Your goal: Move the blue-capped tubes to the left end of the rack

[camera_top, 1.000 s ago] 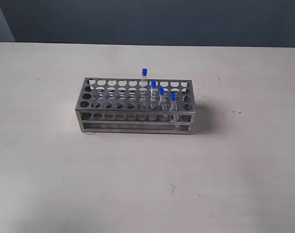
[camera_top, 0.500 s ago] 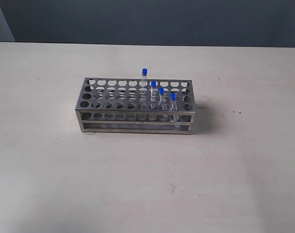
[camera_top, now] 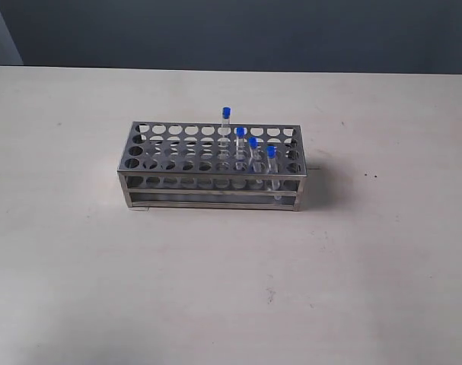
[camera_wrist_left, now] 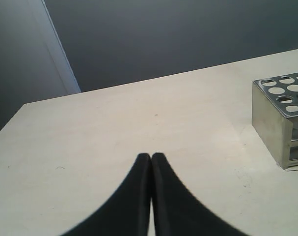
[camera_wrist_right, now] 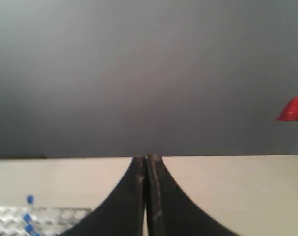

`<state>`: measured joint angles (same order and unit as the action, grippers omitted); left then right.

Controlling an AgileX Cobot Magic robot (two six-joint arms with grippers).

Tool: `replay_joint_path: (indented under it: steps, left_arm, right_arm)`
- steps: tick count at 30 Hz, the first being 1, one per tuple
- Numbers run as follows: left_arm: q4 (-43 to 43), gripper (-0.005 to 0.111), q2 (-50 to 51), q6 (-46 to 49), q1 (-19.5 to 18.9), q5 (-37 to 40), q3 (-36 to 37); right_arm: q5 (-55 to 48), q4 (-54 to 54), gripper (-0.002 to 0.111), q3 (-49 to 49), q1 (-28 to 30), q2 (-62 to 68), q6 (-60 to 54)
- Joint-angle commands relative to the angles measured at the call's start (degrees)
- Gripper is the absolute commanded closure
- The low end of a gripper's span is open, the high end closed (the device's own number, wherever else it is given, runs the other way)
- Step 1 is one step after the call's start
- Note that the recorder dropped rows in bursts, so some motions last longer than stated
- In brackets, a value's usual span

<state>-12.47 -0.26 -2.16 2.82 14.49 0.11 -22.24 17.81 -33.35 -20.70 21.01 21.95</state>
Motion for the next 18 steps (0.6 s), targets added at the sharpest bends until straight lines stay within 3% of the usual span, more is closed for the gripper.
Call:
replay_joint_path:
  steps: [1, 3, 9, 16, 18]
  left_arm:
    - [-0.3, 0.106, 0.3, -0.2, 0.3, -0.7, -0.1]
    - [-0.3, 0.106, 0.3, -0.2, 0.3, -0.7, -0.1]
    - [-0.3, 0.106, 0.3, -0.2, 0.3, -0.7, -0.1]
    - [-0.3, 0.106, 0.3, -0.2, 0.3, -0.7, -0.1]
    - [-0.3, 0.106, 0.3, -0.2, 0.3, -0.7, -0.1]
  right_arm:
    - [-9.4, -9.5, 0.109, -12.2, -0.8, 20.3, -21.9]
    - [-13.4, -14.2, 0.109, -17.6, -4.1, 29.9, -28.4]
    - [-17.9, -10.4, 0.109, -27.8, -18.8, 53.2, -28.0]
    - [-17.9, -11.8, 0.109, -36.3, -22.8, 71.5, -20.7]
    - [-18.3, -13.1, 0.102, -37.9, -22.8, 74.3, -20.7]
